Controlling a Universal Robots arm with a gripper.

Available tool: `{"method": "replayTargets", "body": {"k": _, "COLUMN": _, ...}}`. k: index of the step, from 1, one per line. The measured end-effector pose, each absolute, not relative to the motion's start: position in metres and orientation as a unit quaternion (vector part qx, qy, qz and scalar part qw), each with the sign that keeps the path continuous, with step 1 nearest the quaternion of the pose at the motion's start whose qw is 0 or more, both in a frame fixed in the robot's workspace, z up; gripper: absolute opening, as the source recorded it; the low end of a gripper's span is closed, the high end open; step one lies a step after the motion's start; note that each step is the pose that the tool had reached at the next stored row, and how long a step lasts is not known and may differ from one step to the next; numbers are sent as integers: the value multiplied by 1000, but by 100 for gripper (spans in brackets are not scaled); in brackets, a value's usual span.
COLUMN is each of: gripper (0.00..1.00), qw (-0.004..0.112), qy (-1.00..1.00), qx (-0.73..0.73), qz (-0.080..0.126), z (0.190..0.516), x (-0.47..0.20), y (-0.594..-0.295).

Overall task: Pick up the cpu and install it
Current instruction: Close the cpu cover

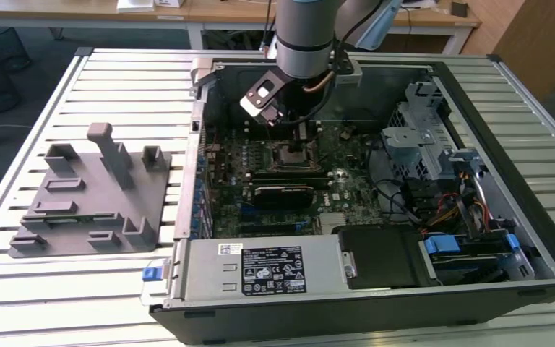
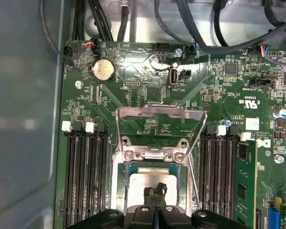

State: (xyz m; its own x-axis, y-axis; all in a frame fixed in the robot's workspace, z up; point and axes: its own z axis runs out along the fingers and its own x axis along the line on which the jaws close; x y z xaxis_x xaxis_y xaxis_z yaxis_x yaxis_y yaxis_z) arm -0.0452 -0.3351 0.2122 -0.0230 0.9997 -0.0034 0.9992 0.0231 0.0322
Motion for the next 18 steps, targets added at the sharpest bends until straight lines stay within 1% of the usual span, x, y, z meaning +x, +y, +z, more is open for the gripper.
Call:
{"method": "replayTargets", "body": {"k": 11, "gripper": 11, "qw": 13, "qy": 715, "qx": 699, "qz": 11, "z": 217, "x": -46, "y": -335}}
{"method": "replayTargets", "body": {"k": 18, "gripper": 11, "qw": 13, "qy": 715, "qx": 699, "qz": 10, "z": 230, "x": -46, "y": -332}}
